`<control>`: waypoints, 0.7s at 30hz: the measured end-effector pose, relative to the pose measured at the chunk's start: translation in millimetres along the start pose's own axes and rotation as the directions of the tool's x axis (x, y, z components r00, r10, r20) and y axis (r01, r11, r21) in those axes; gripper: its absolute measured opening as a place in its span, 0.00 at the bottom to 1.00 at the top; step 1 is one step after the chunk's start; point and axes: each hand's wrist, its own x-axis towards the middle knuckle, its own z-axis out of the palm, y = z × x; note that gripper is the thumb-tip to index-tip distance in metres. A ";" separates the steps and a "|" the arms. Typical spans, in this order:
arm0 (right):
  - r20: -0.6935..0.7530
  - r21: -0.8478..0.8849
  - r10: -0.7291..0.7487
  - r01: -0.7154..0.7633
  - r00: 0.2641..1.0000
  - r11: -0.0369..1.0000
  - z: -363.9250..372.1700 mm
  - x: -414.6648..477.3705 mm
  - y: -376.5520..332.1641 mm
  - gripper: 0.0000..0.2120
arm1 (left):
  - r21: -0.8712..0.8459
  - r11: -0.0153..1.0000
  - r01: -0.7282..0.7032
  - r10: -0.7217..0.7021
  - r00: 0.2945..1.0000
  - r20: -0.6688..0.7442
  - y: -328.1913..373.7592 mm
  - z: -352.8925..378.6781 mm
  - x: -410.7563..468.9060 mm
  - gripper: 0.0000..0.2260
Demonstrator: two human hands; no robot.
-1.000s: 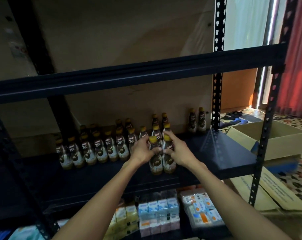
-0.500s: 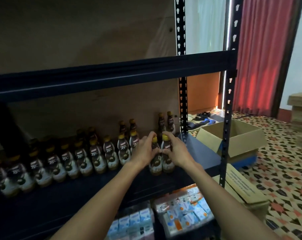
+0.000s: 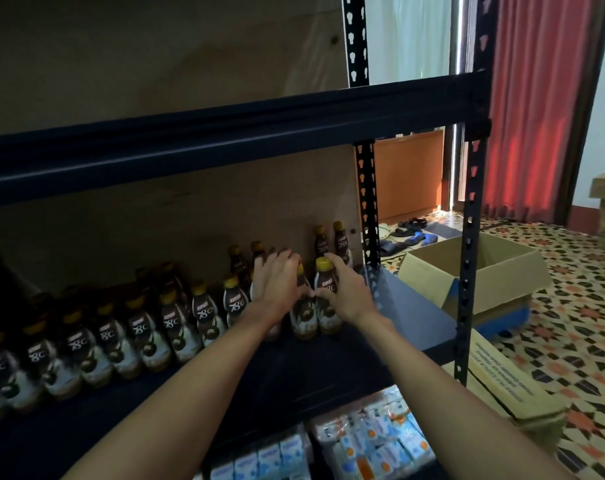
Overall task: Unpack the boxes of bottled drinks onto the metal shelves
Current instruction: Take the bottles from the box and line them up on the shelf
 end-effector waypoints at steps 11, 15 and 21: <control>0.008 0.074 0.054 -0.054 0.999 0.996 15.4 24.7 -3.9 0.22 | 0.063 0.998 -0.029 0.030 0.999 -0.012 -14.2 3.1 10.9 0.20; 0.022 0.102 0.081 -0.083 0.996 0.991 16.9 27.6 -3.4 0.21 | 0.041 0.998 -0.038 0.038 0.999 -0.012 -16.9 4.0 10.8 0.17; 0.088 0.049 0.087 -0.091 0.992 0.995 18.6 25.0 -6.0 0.30 | 0.182 0.979 -0.093 0.093 0.996 0.009 -15.6 -1.8 6.8 0.20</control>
